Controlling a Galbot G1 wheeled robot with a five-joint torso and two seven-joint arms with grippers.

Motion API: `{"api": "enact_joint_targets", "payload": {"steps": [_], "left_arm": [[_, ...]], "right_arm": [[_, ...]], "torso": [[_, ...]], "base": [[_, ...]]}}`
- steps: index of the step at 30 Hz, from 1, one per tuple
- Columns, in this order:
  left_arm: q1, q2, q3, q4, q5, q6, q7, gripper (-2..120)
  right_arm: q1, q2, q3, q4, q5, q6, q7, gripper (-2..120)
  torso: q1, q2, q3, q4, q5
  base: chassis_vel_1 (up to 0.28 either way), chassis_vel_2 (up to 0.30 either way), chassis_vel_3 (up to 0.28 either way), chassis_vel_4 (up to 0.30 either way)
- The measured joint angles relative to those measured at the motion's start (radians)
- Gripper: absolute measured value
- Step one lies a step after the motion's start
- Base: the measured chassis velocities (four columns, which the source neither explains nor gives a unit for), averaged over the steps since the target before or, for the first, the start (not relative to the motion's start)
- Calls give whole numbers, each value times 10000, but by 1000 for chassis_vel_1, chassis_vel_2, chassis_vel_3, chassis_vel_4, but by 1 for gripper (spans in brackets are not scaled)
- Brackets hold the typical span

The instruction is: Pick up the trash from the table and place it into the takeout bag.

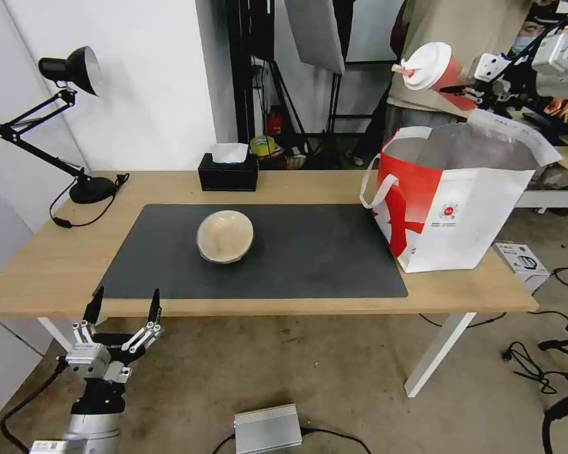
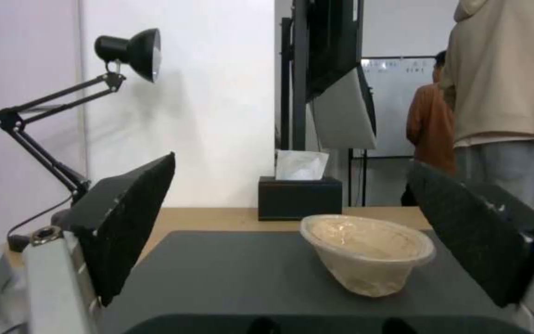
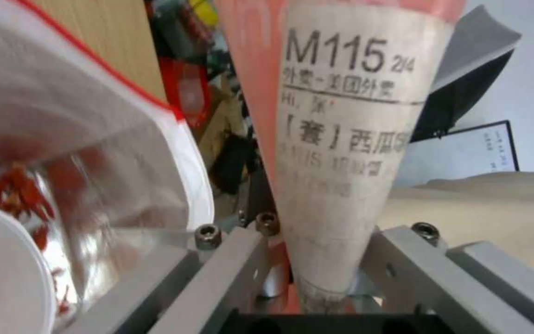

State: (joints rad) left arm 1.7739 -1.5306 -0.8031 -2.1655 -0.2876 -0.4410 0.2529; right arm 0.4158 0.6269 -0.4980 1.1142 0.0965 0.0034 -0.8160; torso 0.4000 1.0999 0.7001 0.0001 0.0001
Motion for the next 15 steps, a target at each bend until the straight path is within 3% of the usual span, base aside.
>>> {"api": "enact_joint_targets", "payload": {"steps": [4,15], "left_arm": [[-6,3,-54,32,-128,-17,3,100],[14,-50,-131,132,-184,-147,7,100]], "right_arm": [[27,268,-22,-499,-1036,227,-88,4],[-253,618,40,-1239,-2161,671,-391,4]], "torso": [[0,0,0,-1,-1],[0,1,0,0,-1]], "base": [[0,0,0,0],[0,0,0,0]]}}
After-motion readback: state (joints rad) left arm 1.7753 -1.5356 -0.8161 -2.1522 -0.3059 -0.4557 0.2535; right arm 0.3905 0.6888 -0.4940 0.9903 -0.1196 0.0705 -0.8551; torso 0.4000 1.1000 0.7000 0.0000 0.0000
